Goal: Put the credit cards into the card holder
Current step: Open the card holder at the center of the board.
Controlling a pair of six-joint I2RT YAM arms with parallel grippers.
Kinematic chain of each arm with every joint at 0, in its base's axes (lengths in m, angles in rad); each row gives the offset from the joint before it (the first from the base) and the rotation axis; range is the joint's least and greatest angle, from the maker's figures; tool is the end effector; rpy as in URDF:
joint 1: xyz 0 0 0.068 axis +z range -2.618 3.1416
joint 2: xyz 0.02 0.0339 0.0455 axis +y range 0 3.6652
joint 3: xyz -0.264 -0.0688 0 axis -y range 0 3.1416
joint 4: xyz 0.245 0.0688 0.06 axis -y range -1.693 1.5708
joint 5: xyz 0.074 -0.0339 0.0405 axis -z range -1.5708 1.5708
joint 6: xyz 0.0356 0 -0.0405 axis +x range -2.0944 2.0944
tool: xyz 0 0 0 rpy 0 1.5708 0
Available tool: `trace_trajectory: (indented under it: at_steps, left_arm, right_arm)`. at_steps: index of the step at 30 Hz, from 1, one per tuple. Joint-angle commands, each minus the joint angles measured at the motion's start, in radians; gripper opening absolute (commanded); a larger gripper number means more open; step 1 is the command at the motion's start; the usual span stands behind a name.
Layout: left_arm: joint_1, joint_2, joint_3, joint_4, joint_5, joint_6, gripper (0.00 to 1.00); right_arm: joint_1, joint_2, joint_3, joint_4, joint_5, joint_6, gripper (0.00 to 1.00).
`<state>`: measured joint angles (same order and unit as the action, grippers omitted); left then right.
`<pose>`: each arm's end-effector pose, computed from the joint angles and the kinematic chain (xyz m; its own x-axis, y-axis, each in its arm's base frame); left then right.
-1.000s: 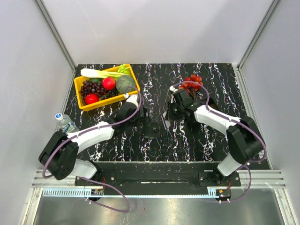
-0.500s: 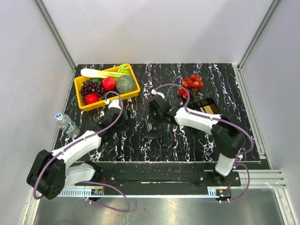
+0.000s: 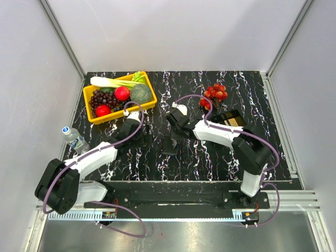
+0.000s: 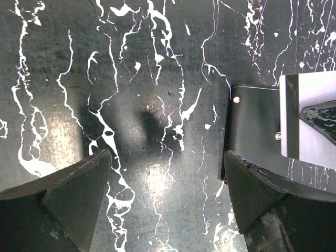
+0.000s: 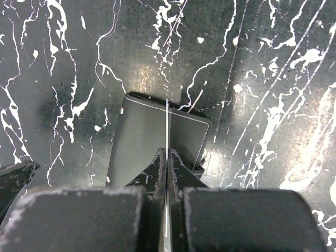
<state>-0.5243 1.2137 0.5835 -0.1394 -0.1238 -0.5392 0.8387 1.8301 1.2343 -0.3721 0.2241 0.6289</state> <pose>0.2096 -0.1161 0.1889 -0.7326 -0.1649 -0.6604 0.0511 0.9541 -0.2950 0.2638 0.2817 0.1913 -0.8223 -0.0569 -0.5662 -0.1944 0.9632 0.1855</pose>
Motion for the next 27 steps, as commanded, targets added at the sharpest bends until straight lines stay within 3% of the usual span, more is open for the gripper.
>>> trace_trajectory:
  at_steps: [1,15,27]
  left_arm:
    - [0.001,0.053,0.067,0.018,0.050,0.048,0.91]
    - [-0.066,0.175,0.128,0.024,0.055,0.067,0.78]
    - [-0.082,0.291,0.164,0.127,0.199,0.058,0.67]
  right_arm:
    - [-0.003,-0.089,-0.024,-0.010,0.066,-0.015,0.00]
    - [-0.053,-0.184,-0.180,0.059,0.024,0.023,0.00]
    - [-0.145,-0.178,-0.321,0.284,-0.193,0.146,0.00]
